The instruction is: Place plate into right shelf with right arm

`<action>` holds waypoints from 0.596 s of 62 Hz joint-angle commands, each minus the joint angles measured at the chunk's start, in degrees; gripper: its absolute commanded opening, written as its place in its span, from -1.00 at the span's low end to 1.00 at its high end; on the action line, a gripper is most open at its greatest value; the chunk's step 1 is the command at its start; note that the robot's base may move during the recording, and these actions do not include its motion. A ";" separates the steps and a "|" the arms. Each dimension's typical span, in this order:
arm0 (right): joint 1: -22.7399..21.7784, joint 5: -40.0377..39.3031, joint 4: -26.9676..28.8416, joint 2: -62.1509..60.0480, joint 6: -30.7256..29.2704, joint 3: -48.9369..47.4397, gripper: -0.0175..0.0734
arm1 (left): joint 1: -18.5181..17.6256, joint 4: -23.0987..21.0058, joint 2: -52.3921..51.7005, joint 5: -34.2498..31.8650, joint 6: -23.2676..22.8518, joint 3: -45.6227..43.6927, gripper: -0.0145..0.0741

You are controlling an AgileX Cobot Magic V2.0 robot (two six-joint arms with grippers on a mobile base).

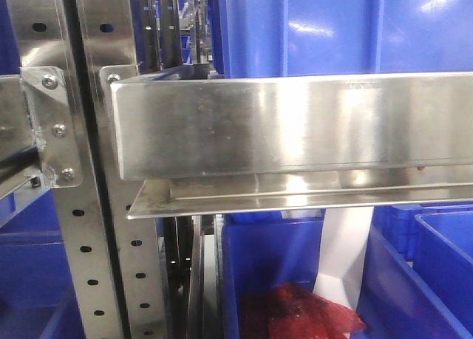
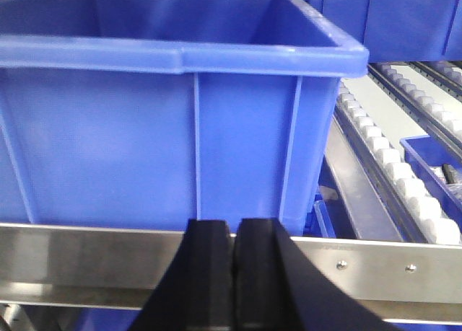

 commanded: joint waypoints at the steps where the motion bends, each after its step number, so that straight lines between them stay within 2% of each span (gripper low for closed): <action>1: -1.50 -7.99 -1.78 0.56 -1.24 1.32 -0.50 | 0.09 0.01 -0.67 -5.09 -0.34 0.49 -0.78; 6: -4.73 -11.71 0.77 0.06 -4.25 4.61 -0.50 | 0.09 0.01 -0.67 -5.09 -0.34 0.49 -0.78; 14: -12.30 -20.90 11.82 -3.13 -14.63 12.09 -0.50 | 0.09 0.01 -0.67 -5.09 -0.34 0.49 -0.78; 21: -16.77 -27.52 17.64 -6.64 -20.31 18.71 -0.50 | 0.09 0.01 -0.67 -5.09 -0.34 0.49 -0.78; 28: -19.20 -32.27 18.59 -10.08 -20.76 25.25 -0.50 | 0.09 0.01 -0.67 -5.09 -0.34 0.49 -0.78; 37: -19.99 -38.02 18.59 -13.07 -20.76 33.26 -0.50 | 0.09 0.01 -0.67 -5.09 -0.34 0.49 -0.78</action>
